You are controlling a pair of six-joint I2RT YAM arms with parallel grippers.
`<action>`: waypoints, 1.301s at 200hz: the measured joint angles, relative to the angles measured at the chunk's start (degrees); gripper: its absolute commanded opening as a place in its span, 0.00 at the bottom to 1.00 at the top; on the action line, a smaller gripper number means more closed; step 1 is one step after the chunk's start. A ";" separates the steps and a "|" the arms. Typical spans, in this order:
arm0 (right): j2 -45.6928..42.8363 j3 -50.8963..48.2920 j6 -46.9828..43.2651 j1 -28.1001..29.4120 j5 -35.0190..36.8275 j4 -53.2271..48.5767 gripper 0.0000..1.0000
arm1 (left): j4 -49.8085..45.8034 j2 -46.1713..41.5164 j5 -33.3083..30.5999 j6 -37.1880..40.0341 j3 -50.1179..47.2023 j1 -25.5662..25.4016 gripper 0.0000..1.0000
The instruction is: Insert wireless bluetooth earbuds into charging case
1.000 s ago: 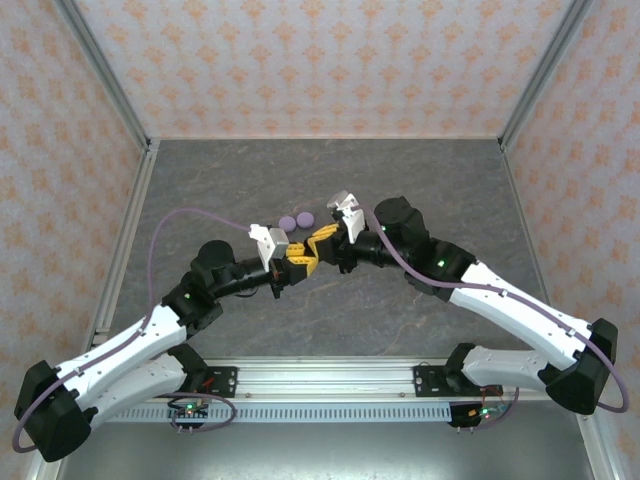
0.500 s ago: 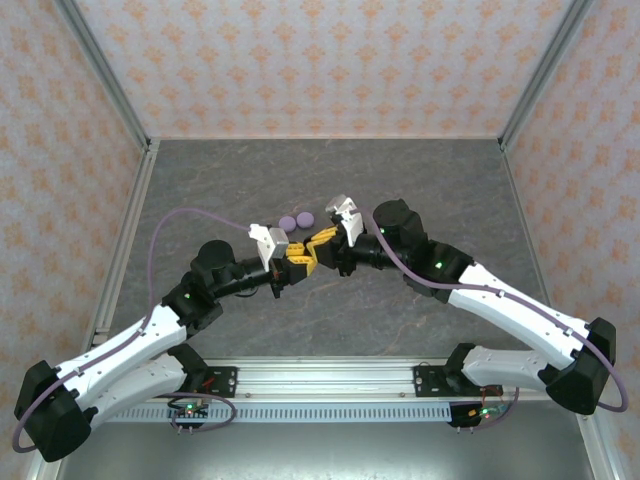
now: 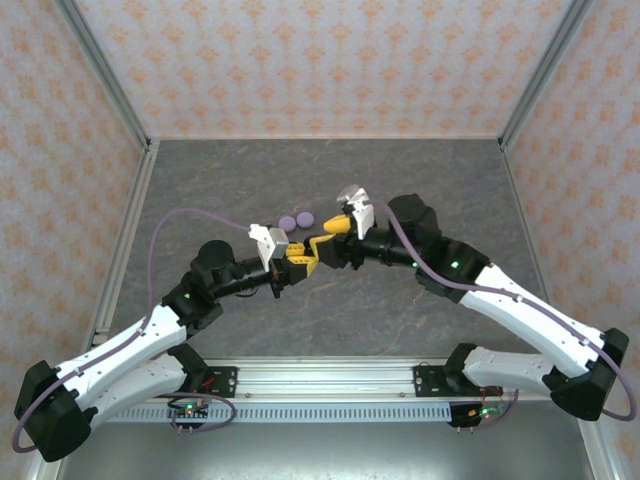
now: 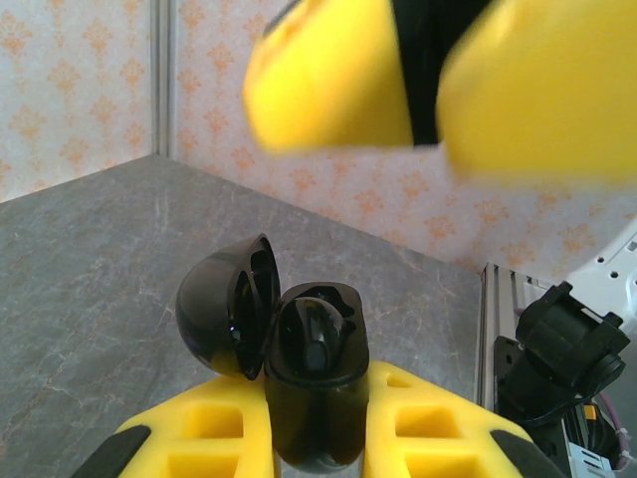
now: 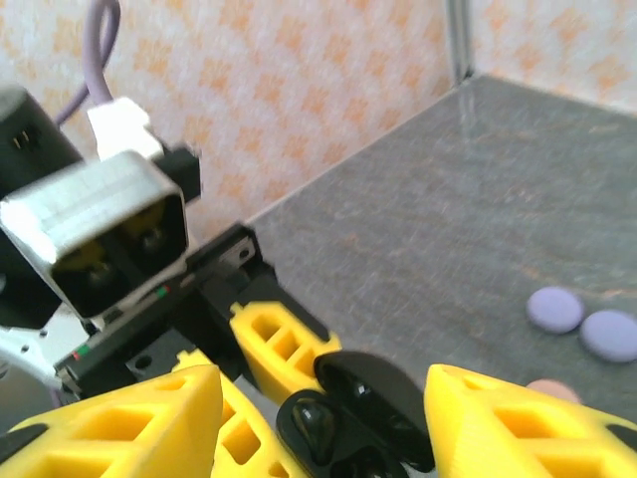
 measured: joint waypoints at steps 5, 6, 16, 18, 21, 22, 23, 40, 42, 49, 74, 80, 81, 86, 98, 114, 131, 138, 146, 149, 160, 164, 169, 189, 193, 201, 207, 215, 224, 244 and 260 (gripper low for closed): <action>-0.66 0.48 0.55 -0.61 0.72 -0.52 0.59 | 0.00 0.00 0.00 0.00 0.00 0.00 0.06; -0.74 0.55 0.55 -0.68 0.79 -0.59 0.59 | 0.00 0.00 0.00 0.00 0.00 0.00 0.06; -1.79 1.18 1.55 -1.92 2.03 -1.49 0.60 | 0.00 0.00 0.02 0.00 0.00 0.00 0.06; -1.99 1.31 1.77 -2.23 2.19 -1.73 0.60 | 0.00 0.00 0.02 0.00 0.00 0.00 0.06; -2.21 1.44 1.90 -2.56 2.56 -2.03 0.61 | -0.02 0.00 0.00 0.00 0.00 0.00 0.06; -2.32 1.51 2.23 -2.80 2.78 -2.21 0.61 | 0.00 0.00 0.02 0.00 0.00 0.00 0.06; -2.38 1.53 2.36 -2.93 2.91 -2.27 0.61 | 0.00 0.00 0.00 0.00 0.00 0.00 0.06; -2.97 1.79 4.09 -5.84 4.70 -4.59 0.61 | 0.00 0.00 0.02 0.00 0.00 0.00 0.06; -2.95 1.79 4.35 -6.19 4.94 -4.92 0.61 | 0.00 0.00 0.02 0.00 0.00 0.00 0.06; -2.69 1.77 5.29 -7.58 5.70 -6.32 0.61 | 0.00 -0.02 0.02 0.00 0.00 0.00 0.06; 0.24 1.51 8.70 -12.61 7.98 -10.97 0.61 | -0.02 -0.61 0.02 0.02 0.00 0.00 0.06; 1.29 1.14 9.62 -13.64 8.33 -11.76 0.61 | -0.02 -0.81 0.00 0.02 0.00 0.00 0.06; 1.42 1.09 9.66 -13.75 8.37 -11.89 0.61 | 0.00 -0.83 0.02 0.02 0.00 0.00 0.06; 2.43 0.81 10.38 -14.47 8.74 -12.52 0.61 | 0.00 -1.05 0.00 0.02 0.00 0.00 0.06; 5.29 0.07 11.67 -15.85 9.81 -14.34 0.61 | 0.00 -1.44 0.00 0.02 0.00 0.00 0.06; 10.16 -0.22 12.76 -16.59 11.58 -16.57 0.60 | 0.00 -1.73 0.00 0.04 0.00 0.00 0.06; 16.00 -0.61 13.60 -16.65 12.66 -17.75 0.59 | -0.02 -1.79 0.00 0.04 0.00 0.00 0.06; 18.23 -0.72 13.84 -16.65 12.98 -18.01 0.59 | -0.02 -1.79 0.00 0.04 0.00 0.00 0.06; 20.68 -0.74 14.25 -16.65 13.11 -18.18 0.58 | -0.02 -1.86 0.00 0.09 0.00 0.00 0.06; 21.57 -0.74 14.43 -16.65 13.25 -18.14 0.57 | -0.02 -1.88 0.00 0.11 0.00 0.00 0.06; 24.81 -0.76 14.73 -16.65 13.51 -18.12 0.57 | -0.02 -1.88 0.00 0.20 0.00 0.00 0.06; 25.77 -0.76 14.86 -16.65 13.66 -18.01 0.57 | -0.04 -1.88 0.00 0.22 0.00 0.00 0.06; 26.99 -0.76 14.99 -16.65 13.70 -17.90 0.56 | -0.04 -1.88 0.00 0.22 0.00 0.00 0.06; 31.65 -0.70 15.28 -16.65 13.90 -17.31 0.53 | -0.04 -1.90 0.00 0.26 0.00 0.00 0.06; 32.57 -0.70 15.30 -16.65 13.86 -17.14 0.52 | -0.07 -1.90 0.00 0.26 0.00 0.00 0.06; 34.12 -0.59 15.41 -16.65 13.88 -16.87 0.51 | -0.09 -1.95 0.00 0.42 0.00 0.00 0.06; 35.39 -0.44 15.52 -16.65 13.88 -16.70 0.50 | -0.15 -1.99 0.00 0.48 0.00 0.00 0.06; 36.83 -0.11 15.67 -16.65 13.86 -16.55 0.48 | -0.24 -2.10 0.00 0.50 0.00 0.00 0.06; 38.29 0.33 15.67 -16.65 13.86 -16.41 0.47 | -0.42 -2.23 0.00 0.61 0.00 0.00 0.06; 40.83 1.42 15.69 -16.65 13.84 -15.98 0.45 | -0.52 -2.47 0.00 0.66 0.00 0.00 0.06; 41.94 2.12 15.72 -16.65 13.79 -15.61 0.43 | -1.14 -2.60 -0.02 0.68 0.00 0.00 0.06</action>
